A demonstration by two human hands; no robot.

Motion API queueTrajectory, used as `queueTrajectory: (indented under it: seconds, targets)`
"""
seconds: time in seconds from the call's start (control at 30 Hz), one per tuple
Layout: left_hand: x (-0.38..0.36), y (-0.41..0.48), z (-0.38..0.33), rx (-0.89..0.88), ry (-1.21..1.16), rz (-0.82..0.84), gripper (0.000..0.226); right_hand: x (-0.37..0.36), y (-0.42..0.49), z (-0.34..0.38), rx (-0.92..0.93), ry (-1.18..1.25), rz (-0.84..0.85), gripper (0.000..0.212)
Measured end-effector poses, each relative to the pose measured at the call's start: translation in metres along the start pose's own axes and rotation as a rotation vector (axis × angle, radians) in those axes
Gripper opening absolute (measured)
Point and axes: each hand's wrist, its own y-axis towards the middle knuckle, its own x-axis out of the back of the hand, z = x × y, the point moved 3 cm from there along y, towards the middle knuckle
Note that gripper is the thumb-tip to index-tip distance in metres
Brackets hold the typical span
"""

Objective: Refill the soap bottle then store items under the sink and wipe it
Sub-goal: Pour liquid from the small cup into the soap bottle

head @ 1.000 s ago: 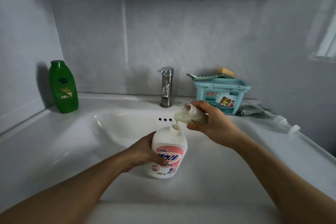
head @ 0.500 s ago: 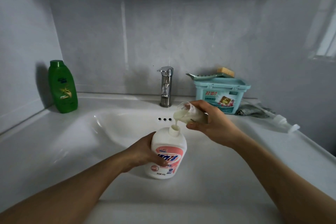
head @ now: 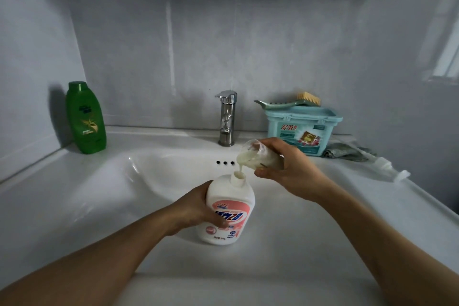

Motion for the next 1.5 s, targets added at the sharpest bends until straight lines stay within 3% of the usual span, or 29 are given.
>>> queueTrajectory:
  seconds: [1.5]
  targets:
    - [0.0006, 0.0013, 0.0004, -0.012, 0.037, 0.009, 0.066, -0.0009, 0.0008, -0.0008, -0.014, -0.007, 0.012, 0.054]
